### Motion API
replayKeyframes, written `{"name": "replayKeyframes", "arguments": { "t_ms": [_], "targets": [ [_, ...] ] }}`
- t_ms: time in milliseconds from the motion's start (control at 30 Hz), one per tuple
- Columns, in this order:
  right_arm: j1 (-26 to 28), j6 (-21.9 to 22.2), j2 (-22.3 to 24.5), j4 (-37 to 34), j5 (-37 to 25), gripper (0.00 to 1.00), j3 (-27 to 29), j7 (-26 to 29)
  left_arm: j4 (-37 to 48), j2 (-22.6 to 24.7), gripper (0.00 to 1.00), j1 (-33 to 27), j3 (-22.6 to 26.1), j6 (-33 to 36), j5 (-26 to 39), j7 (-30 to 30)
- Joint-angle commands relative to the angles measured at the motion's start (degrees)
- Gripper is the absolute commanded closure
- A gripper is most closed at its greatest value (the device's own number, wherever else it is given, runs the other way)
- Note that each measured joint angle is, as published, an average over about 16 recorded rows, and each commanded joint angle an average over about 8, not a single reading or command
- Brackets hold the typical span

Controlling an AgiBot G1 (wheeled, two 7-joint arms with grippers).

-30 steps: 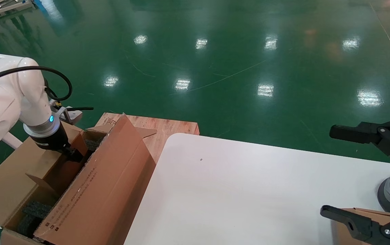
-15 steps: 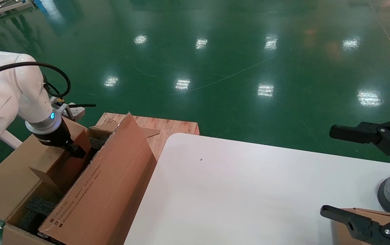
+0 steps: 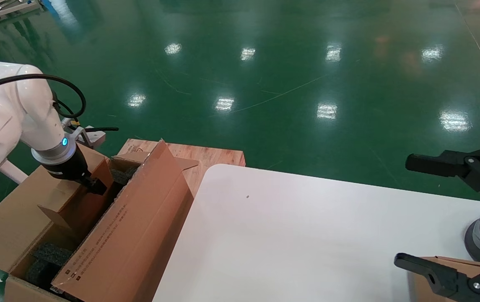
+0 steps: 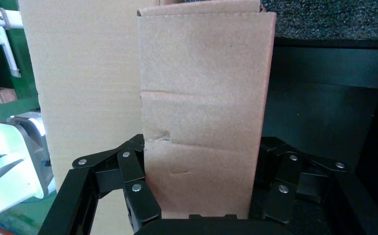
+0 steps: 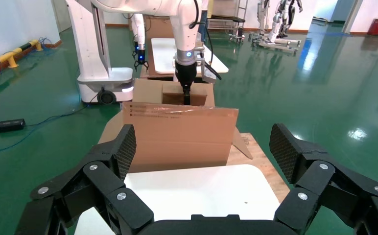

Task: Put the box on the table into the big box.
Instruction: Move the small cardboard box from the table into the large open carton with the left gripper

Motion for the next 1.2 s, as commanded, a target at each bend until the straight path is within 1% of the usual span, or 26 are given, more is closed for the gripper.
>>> {"name": "replayKeyframes", "arguments": {
  "t_ms": [33,1200],
  "targets": [
    [0.0,0.0,0.0,0.0,0.0,0.0,0.0,0.0,0.0,0.0,0.0,0.0,0.0,0.0,0.0,0.0],
    [0.0,0.0,0.0,0.0,0.0,0.0,0.0,0.0,0.0,0.0,0.0,-0.2,-0.2,-0.1,-0.2,0.1]
  ]
}}
